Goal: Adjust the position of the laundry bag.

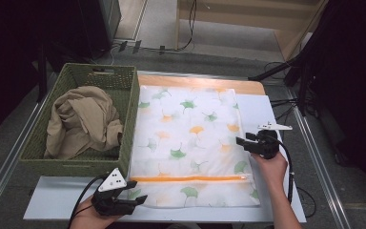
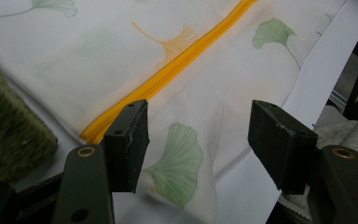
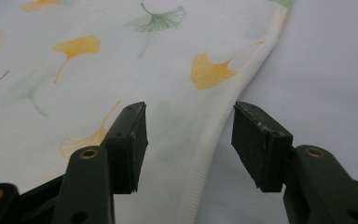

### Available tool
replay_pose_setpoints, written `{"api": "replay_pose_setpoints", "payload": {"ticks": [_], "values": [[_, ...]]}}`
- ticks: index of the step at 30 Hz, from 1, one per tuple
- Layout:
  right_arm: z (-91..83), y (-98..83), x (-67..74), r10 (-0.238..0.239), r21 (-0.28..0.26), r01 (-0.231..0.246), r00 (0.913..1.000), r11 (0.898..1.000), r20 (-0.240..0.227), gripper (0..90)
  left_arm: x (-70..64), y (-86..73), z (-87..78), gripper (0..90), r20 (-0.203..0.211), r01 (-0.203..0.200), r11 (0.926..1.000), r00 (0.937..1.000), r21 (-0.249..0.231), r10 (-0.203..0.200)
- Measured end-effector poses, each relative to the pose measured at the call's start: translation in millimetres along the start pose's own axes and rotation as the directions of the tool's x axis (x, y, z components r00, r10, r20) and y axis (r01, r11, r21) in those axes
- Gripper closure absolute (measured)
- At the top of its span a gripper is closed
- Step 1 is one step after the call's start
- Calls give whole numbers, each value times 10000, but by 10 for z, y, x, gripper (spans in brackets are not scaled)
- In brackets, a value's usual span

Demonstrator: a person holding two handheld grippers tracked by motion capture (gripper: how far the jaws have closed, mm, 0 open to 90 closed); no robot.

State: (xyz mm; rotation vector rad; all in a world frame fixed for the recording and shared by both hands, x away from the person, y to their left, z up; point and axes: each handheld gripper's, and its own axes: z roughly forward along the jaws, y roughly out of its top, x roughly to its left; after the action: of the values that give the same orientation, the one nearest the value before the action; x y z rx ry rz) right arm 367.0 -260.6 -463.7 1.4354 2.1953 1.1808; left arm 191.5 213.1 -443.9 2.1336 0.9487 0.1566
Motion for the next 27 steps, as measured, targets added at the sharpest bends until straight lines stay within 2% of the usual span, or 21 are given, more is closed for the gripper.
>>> {"api": "replay_pose_setpoints", "payload": {"ticks": [5, 10, 13, 15, 20, 22, 24, 25, 27], "values": [[51, 28, -52, 289, 34, -289, 9996, 9996, 7, 455, 16, -91, -64, 383, -330, 318, 9994, 9990, 156, -313], [124, 55, -48, 217, 128, -216, 9997, 9997, -72, 455, 40, -175, -117, 384, -897, 437, 9985, 9951, 334, -405], [188, 58, -32, 98, 514, -109, 9997, 9986, 209, 459, 60, -209, -98, 389, -985, 708, 9965, 9929, 443, -662], [233, 47, -40, 167, 707, -183, 9996, 9973, 228, 471, 67, -221, -54, 401, -1005, 868, 9942, 9917, 640, -801], [272, 33, 2, 31, 901, -62, 9994, 9959, 342, 626, 51, -219, -16, 538, -970, 847, 9950, 9921, 532, -793], [271, 42, 21, 28, 1007, -67, 9992, 9949, 391, 732, 40, -213, 1, 596, -910, 762, 9956, 9933, 544, -711], [271, 50, 30, 378, 1177, -413, 9988, 9922, 316, 818, 36, -205, 16, 673, -946, 691, 9961, 9935, 539, -638], [266, 53, 23, 543, 1231, -567, 9983, 9908, 226, 856, 41, -202, 25, 722, -799, 728, 9960, 9944, 523, -685], [253, 59, 4, 783, 1249, -779, 9969, 9891, 14, 877, 35, -186, 49, 806, -845, 634, 9964, 9947, 564, -585]]}}
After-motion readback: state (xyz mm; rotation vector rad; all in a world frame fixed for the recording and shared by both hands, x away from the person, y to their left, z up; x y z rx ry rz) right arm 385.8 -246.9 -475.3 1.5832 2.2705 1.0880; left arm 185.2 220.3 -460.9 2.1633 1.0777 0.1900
